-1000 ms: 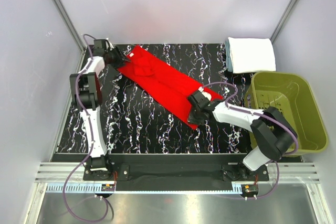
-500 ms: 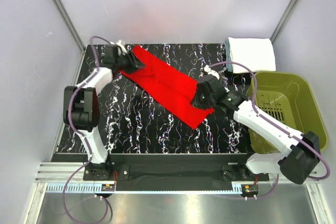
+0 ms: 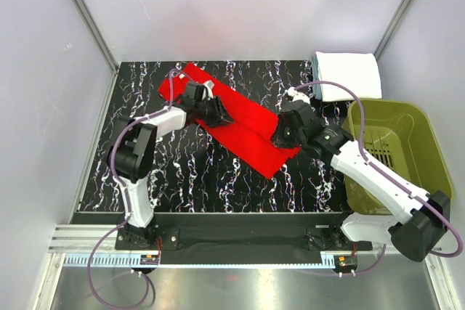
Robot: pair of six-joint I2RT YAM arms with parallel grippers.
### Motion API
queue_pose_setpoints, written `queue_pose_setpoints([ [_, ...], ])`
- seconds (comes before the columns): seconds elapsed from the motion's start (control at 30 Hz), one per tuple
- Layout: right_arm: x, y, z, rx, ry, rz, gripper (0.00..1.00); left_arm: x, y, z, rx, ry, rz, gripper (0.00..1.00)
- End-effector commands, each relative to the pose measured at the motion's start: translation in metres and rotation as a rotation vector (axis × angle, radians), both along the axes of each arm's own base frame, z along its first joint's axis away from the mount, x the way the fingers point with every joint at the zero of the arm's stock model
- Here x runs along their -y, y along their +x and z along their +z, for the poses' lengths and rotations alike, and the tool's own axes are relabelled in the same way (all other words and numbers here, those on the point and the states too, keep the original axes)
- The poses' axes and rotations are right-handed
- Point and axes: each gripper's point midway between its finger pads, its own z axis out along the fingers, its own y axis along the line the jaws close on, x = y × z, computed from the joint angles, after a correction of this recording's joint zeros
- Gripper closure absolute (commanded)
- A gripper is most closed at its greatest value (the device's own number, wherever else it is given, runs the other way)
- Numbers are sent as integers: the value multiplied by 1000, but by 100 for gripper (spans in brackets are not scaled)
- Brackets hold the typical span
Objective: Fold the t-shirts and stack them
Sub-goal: Fold the tshirt
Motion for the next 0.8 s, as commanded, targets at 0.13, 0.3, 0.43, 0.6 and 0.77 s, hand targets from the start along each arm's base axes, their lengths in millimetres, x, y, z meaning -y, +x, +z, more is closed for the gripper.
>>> queue_pose_setpoints([
  [0.13, 10, -4, 9, 46, 23, -20, 91, 27, -22, -31, -34, 112, -80, 64],
  [0.3, 13, -1, 11, 55, 9, -26, 91, 22, -47, -54, -87, 291, -131, 65],
  [0.43, 12, 1, 13, 56, 10, -19, 91, -7, -67, -67, -165, 435, -114, 65],
  [0.6, 13, 2, 14, 52, 8, -5, 90, -41, -96, -67, -207, 547, -90, 64],
  [0.77, 5, 2, -2, -26, 21, 74, 84, -77, -137, -73, -273, 617, -61, 61],
])
